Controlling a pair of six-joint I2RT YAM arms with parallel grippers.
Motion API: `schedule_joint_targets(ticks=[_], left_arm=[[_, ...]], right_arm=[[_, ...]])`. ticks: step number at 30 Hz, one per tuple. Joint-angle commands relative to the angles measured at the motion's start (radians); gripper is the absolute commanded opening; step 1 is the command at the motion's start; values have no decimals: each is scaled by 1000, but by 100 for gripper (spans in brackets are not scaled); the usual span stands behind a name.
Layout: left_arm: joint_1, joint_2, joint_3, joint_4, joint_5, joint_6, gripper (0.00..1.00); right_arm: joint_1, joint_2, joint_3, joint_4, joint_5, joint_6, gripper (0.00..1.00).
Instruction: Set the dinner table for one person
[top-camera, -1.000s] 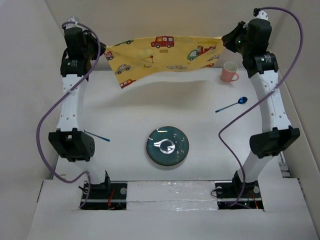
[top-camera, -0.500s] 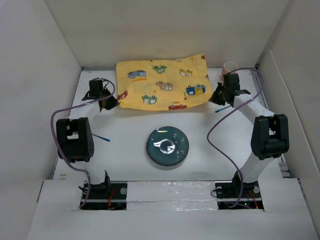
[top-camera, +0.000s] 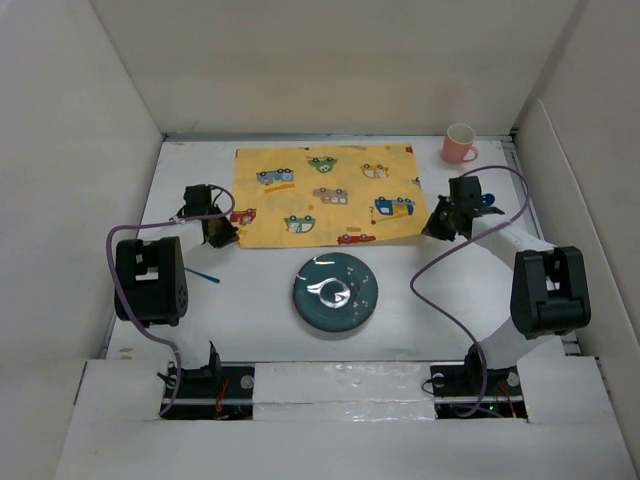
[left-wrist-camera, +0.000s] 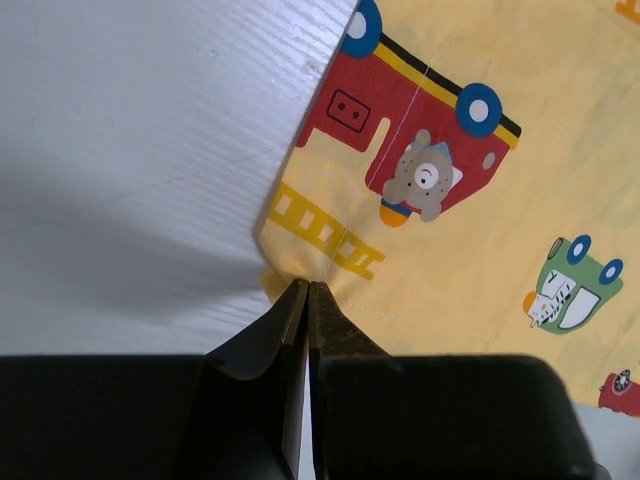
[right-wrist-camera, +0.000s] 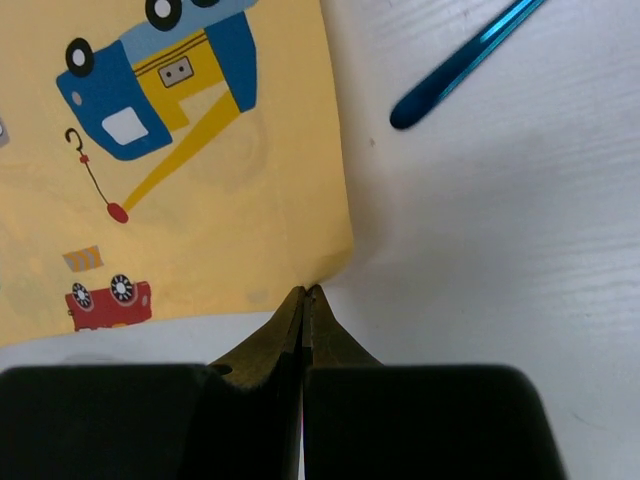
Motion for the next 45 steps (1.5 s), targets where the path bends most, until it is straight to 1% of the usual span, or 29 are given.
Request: schedule_joint_targets(ticks=[1,6,11,14,21,30,36,38,40,41,42,43,44,45], left_arm=[[-1,-65,-22,-28,-45,27,0],[-10,-94,-68,-45,-48,23,0],[-41,-140,-106,-86,-67,18,0],[-41,-158,-125,-88,-56,12,0],[-41,-227,-174,-122,-94,17,0],[-41,-224,-180,-122,-122,10,0],[-41,-220,-179,-117,-119,13,0],[-41,-220,-179,-115,-117,12,1],[-41,-226,-179,-115,-114,13,5],[-41,-229,-183,-120,-116,16,7],[-41,-238,-183,-122,-116,17,8],[-41,-243,-186,-126,-117,15,10],[-41,-250,-188,-131,-116,15,17],[-41,-272,-186,-135,-119,13,19]], right_arm=[[-16,-66,-57,26,-19,5,0],[-25,-128,-131,20,-16,0,0],[-45,-142,-187,3,-31,-15,0],[-45,-150,-203,6,-29,-16,0],[-45,-164,-212,-3,-25,-24,0],[-33,-225,-247,-32,-36,-7,0],[-23,-250,-287,-36,-14,8,0],[-23,-260,-293,-41,-10,7,0],[-23,-268,-301,-41,0,5,0],[-23,-270,-301,-40,3,3,1],[-23,-268,-296,-38,7,-6,6],[-23,-267,-287,-47,12,-9,16],[-23,-264,-278,-53,18,-12,21],[-23,-265,-254,-59,29,-21,26]])
